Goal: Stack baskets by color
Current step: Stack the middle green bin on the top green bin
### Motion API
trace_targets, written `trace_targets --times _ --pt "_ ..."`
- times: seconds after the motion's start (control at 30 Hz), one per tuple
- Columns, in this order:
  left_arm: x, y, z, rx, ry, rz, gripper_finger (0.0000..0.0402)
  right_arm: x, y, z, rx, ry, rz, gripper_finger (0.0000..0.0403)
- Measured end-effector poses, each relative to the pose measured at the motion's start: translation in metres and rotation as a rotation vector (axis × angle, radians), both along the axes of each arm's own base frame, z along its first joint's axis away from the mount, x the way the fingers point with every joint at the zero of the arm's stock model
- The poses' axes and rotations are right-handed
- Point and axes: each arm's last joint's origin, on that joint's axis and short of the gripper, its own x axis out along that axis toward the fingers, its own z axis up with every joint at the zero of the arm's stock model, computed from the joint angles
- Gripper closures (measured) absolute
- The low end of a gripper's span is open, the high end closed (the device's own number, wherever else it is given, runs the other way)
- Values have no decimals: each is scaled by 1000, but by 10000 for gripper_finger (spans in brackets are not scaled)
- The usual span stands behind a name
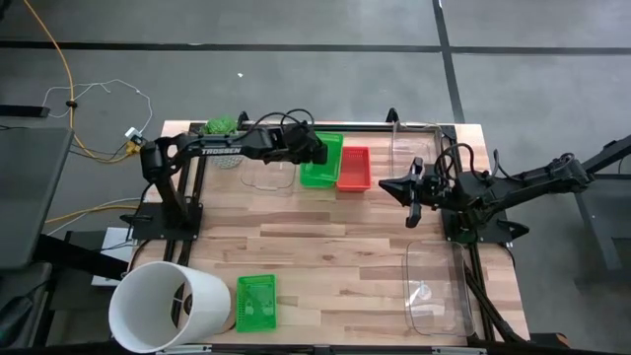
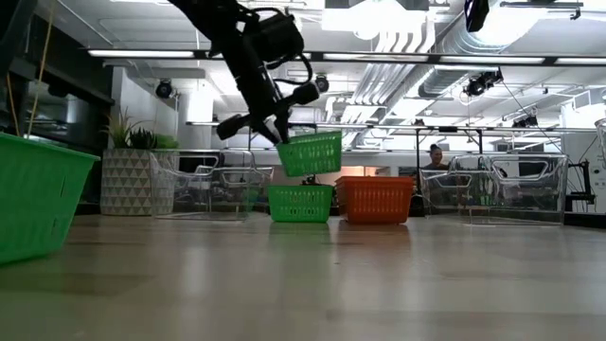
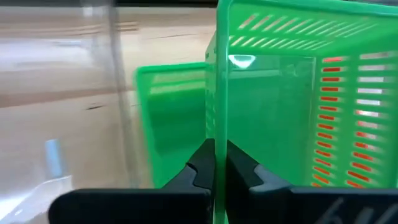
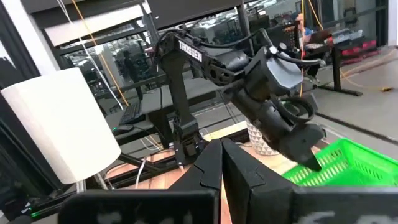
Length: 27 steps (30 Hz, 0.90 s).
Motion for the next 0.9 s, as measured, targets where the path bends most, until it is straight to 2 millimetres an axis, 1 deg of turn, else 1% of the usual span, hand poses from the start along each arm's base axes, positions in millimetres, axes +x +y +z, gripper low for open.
trace_targets --times 0.27,0.63,0.9 --pt "-10 0 -5 -38 102 -4 401 0 0 -2 -3 23 -1 403" --pt "-8 -1 -10 -76 75 41 401 0 0 -2 -13 26 -7 403" --pt "-4 -1 -11 -67 37 65 401 0 0 -2 -14 26 -7 403"
